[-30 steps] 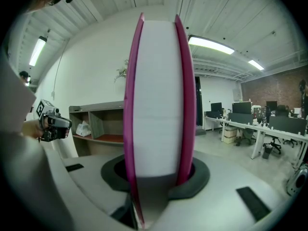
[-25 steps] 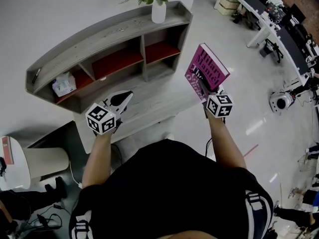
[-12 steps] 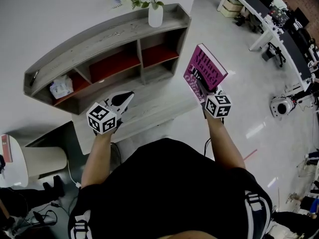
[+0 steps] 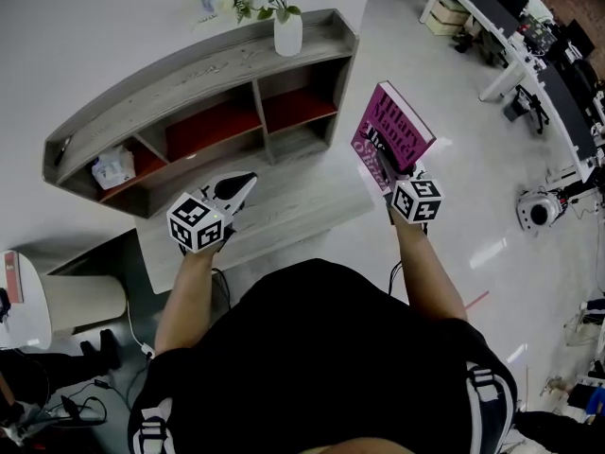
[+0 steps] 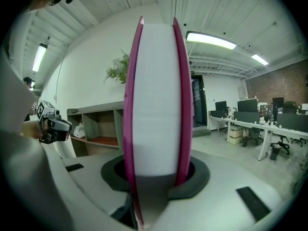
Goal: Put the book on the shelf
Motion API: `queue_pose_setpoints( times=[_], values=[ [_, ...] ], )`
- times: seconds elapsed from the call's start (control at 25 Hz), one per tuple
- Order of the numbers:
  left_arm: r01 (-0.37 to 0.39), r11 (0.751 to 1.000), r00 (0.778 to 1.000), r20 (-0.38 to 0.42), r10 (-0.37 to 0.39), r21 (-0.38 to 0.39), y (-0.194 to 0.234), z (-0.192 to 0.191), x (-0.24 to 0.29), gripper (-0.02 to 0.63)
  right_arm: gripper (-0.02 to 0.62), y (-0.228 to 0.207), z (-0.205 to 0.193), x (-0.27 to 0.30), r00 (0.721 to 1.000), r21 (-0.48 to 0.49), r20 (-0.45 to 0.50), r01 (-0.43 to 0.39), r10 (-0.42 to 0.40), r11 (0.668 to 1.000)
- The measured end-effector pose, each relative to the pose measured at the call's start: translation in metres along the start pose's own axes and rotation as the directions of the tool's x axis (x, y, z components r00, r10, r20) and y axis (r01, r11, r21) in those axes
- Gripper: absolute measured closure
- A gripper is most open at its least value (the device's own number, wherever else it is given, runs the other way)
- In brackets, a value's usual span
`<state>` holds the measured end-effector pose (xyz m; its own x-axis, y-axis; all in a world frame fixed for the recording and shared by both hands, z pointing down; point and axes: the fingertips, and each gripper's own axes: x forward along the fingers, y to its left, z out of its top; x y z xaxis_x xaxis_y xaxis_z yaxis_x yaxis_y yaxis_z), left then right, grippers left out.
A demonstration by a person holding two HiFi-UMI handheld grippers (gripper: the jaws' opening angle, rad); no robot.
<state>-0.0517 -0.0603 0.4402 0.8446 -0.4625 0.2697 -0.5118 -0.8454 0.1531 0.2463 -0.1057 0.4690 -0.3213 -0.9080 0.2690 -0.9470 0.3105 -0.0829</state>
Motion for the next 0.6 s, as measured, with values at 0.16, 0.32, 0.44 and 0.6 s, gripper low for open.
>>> queue_pose_setpoints(
  times=[0.16,0.32,0.44,0.6],
  values=[
    [-0.012,1.000,1.000,0.002,0.012,0.000,0.001,0.004,0.011,0.586,0.443,-0.006,0.001,0.008,1.000,-0.003,-0.004,-0.024,0.024,1.000],
    [-0.025,1.000,1.000,0.009,0.025,0.004,0.003,0.009,0.023,0.586,0.443,-0.016,0.006,0.016,0.999,-0.014,-0.001,-0.038,0.038,0.999],
    [-0.041,0.999,0.999,0.008,0.041,0.001,0.006,0.011,0.027,0.586,0.443,-0.021,0.009,0.019,0.999,-0.014,0.001,-0.050,0.050,0.999],
    [-0.070,0.998,0.997,0.013,0.070,-0.003,0.014,0.014,0.031,0.586,0.443,-0.028,0.007,0.024,0.998,-0.020,-0.008,-0.066,0.066,0.998]
  ],
)
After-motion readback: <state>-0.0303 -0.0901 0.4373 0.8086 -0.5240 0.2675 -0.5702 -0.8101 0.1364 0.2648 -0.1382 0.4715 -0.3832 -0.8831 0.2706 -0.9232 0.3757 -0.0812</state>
